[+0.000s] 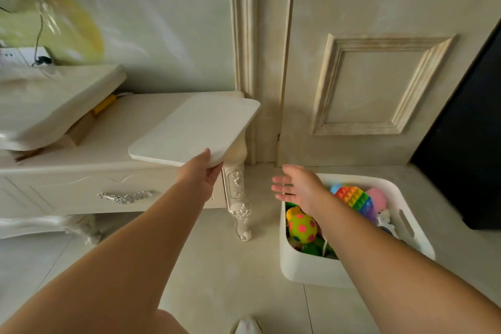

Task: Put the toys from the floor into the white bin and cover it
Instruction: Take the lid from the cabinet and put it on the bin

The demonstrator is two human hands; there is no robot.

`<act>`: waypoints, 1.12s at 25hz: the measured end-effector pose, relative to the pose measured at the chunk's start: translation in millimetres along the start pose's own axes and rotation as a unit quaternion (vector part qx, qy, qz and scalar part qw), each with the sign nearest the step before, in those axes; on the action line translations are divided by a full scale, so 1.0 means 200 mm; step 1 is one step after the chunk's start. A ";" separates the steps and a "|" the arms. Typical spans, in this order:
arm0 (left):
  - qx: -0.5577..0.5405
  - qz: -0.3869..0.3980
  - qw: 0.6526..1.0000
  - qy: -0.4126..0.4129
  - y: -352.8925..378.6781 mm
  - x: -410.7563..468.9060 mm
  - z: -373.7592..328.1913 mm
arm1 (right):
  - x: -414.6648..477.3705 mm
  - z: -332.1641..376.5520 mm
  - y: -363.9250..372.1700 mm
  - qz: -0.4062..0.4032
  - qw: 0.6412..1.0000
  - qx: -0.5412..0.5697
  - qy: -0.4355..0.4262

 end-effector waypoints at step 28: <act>0.282 0.291 0.851 -0.333 0.22 0.01 0.94 | -0.22 -0.20 -1.47 -0.374 0.902 -0.178 0.121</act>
Point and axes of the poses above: each hand's wrist, its own x-axis towards the middle knuckle, its own y-axis out of the palm, z = x × y, the point moved 3 cm from there along x, towards the middle knuckle, and after that the axes turned 9 degrees about z, right-handed, at the moved point
